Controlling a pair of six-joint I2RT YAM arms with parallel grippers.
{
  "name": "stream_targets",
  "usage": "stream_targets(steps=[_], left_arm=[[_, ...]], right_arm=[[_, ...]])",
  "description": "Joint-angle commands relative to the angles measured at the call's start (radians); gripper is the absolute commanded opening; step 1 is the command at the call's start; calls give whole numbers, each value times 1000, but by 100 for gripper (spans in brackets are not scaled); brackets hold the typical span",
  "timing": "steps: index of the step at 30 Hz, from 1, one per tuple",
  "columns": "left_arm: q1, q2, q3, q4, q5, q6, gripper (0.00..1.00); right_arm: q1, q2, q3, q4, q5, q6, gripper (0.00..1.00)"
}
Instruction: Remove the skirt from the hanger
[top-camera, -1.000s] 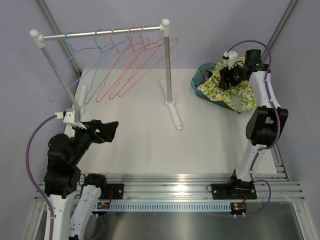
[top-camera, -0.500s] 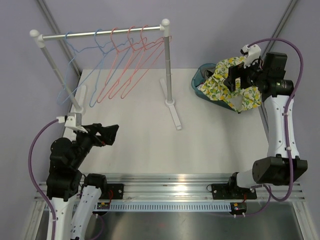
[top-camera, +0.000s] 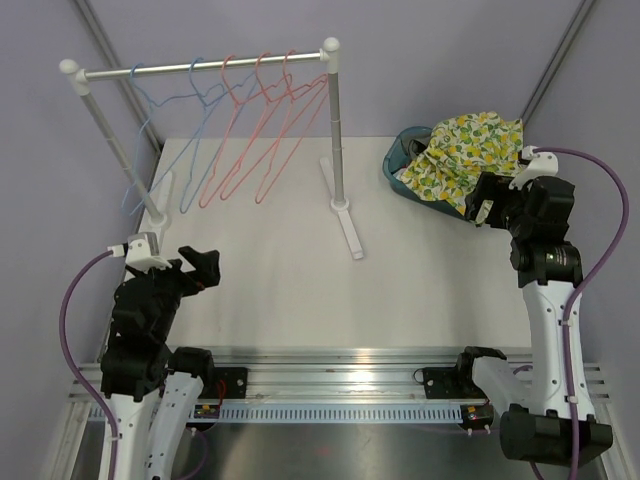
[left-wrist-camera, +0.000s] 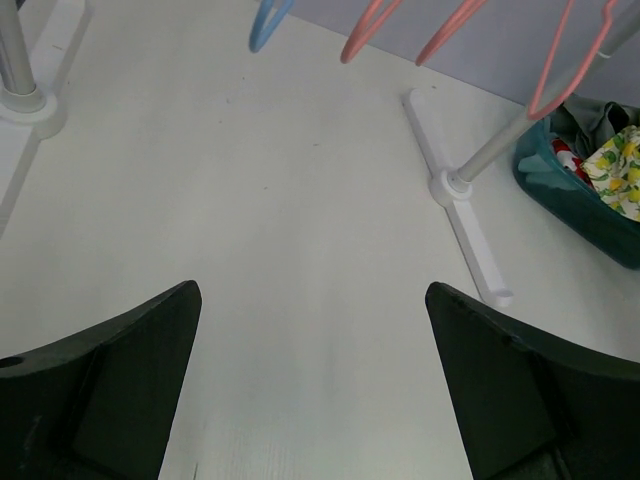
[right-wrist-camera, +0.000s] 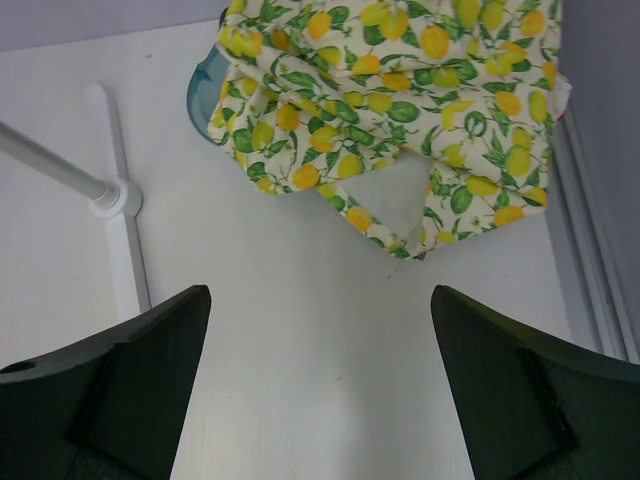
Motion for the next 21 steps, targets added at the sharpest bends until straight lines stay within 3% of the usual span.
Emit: stream_targets(steps=[1,8,20,21], left_arm=[[3,6,-10,21,-59,24,99],[3,18,-19,18,-56,38,99],[3,41,-13,27,-51,70,99],[3,43,-11,30,-51,76,99]], right_arm=[[0,-43,-22,60,188,87,99],[0,-108,-97,81,250,33,100],[0,-117,-140,95,194,-10,99],[1,-117,-143,104,175,-72,100]])
